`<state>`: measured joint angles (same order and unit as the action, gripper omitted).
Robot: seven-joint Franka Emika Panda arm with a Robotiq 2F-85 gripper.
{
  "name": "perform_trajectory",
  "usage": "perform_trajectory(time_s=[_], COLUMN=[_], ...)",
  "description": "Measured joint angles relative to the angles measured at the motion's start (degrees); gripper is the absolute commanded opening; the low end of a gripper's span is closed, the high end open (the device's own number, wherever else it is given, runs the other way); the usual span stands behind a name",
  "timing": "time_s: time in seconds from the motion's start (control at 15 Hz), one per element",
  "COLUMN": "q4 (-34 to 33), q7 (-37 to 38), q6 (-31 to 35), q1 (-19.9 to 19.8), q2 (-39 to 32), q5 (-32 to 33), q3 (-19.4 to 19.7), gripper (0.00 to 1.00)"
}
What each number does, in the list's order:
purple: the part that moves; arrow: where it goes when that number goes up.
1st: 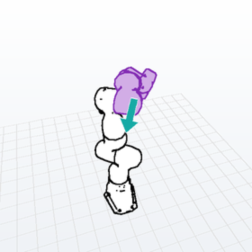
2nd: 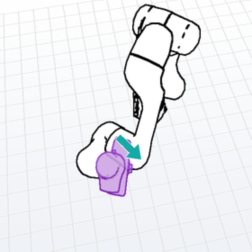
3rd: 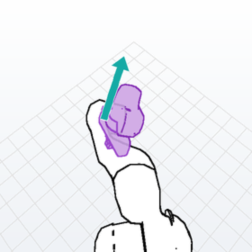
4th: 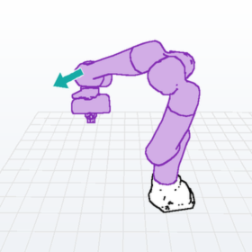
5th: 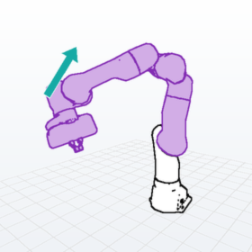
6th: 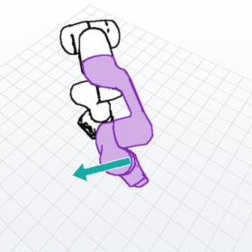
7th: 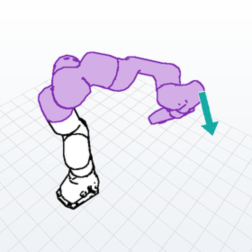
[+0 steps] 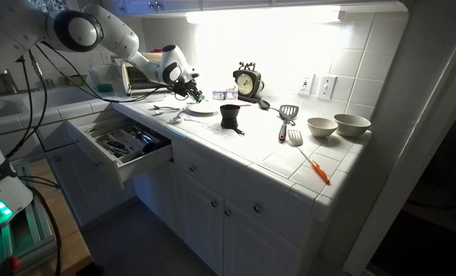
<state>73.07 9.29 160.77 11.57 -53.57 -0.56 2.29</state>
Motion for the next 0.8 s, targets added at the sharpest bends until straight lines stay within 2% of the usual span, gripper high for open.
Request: perform_trajectory(time_s=[0.4, 0.47, 0.53, 0.8], q4=[-0.46, -0.52, -0.56, -0.65], q7=[0.0, 0.0, 0.0, 0.0], q6=[-0.25, -0.36, -0.45, -0.68], q1=[0.0, 0.0, 0.0, 0.01], q2=[-0.22, -0.23, -0.23, -0.21], q5=[0.0, 0.0, 0.0, 0.0], q3=[0.2, 0.2, 0.21, 0.2], gripper=[0.0, 0.11, 0.28, 0.55])
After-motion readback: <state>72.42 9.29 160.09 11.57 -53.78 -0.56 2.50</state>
